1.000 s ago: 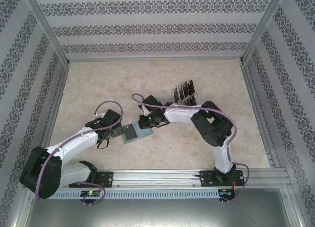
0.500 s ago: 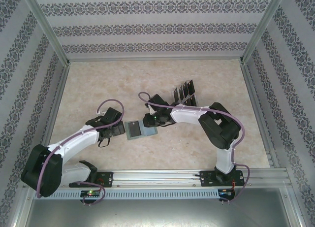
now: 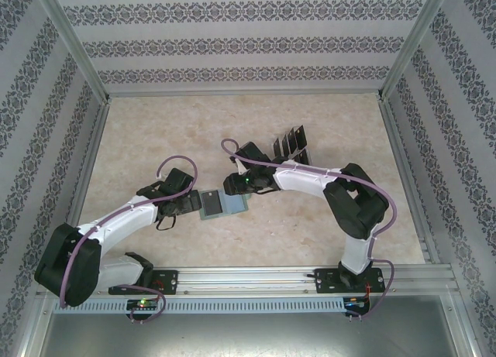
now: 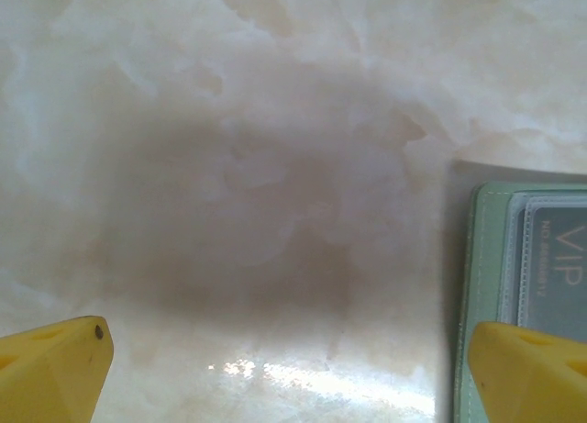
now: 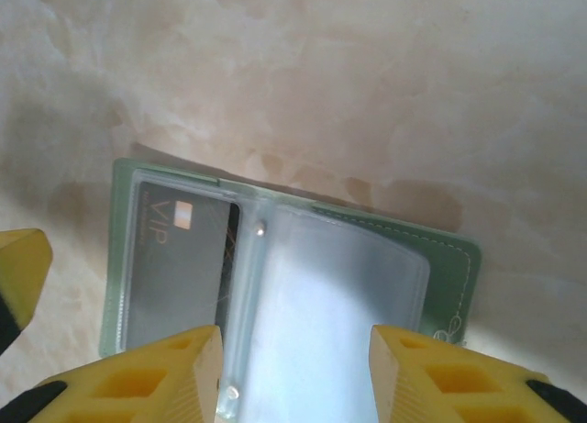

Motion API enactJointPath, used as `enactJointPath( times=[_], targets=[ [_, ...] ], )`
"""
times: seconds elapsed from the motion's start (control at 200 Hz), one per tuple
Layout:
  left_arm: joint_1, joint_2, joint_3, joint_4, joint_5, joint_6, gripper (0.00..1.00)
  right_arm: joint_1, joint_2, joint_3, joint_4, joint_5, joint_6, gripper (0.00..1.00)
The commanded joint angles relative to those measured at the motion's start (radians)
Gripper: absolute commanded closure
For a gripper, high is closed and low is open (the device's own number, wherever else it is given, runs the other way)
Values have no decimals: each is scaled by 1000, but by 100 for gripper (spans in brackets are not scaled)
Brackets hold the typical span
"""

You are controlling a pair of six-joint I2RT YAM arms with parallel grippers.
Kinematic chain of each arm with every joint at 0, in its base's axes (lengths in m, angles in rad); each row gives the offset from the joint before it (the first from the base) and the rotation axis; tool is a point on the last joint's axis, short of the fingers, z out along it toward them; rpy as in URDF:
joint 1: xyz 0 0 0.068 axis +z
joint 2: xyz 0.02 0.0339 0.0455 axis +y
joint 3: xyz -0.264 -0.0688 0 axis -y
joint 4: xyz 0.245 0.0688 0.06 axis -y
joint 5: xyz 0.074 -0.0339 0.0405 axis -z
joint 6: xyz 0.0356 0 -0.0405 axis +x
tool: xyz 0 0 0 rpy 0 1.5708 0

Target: Put the credit cards into the card holder

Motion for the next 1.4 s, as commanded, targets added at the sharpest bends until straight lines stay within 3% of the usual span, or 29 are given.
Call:
enactJointPath(
  times=[0.0, 1.099, 1.394],
  targets=[
    [-1, 10, -7, 28, 2, 16, 0, -5, 42, 19, -15, -6, -24, 54],
    [-22, 78, -21, 87, 26, -6, 0, 60, 147, 68, 70, -170, 75, 54],
    [-23, -6, -29, 48, -22, -47, 0, 87, 159, 100, 79, -179, 97, 54]
  ],
)
